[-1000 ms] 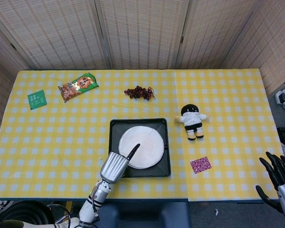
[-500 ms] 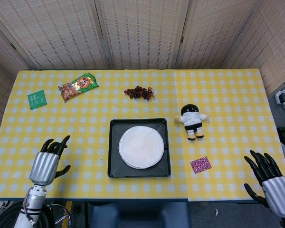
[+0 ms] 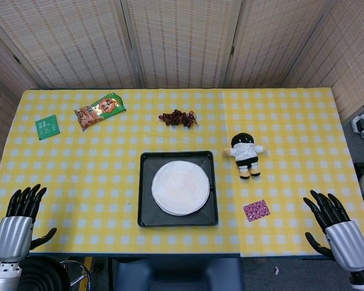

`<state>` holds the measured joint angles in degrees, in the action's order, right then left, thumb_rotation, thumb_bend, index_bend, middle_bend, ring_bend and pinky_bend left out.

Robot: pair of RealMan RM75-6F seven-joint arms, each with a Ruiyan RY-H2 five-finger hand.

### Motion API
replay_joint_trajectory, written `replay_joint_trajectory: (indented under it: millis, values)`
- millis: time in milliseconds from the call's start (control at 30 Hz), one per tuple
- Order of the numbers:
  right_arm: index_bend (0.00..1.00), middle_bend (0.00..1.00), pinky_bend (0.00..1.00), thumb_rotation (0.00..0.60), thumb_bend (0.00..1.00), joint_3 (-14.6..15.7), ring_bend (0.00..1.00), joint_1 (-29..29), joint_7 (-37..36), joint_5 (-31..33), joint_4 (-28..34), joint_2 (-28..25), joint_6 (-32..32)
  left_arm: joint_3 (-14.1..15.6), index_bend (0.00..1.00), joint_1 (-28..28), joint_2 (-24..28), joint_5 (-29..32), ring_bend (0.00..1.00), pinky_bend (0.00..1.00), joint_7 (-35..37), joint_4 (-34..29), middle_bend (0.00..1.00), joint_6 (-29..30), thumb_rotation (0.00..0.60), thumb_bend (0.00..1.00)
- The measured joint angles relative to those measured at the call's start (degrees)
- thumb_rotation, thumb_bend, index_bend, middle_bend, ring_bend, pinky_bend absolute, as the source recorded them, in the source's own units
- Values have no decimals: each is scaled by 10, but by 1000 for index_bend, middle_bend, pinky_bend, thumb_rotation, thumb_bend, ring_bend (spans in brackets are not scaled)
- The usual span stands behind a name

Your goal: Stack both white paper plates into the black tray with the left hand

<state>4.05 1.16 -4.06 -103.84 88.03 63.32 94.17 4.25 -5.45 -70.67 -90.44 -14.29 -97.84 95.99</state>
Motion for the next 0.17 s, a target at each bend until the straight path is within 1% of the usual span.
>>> replay_joint_trajectory:
  millis: [167]
  values:
    - [0, 0, 0, 600, 366, -1, 0, -3, 6, 0, 3, 1, -2, 0, 65, 4, 1, -5, 0, 0, -7, 2, 75, -15, 600, 179]
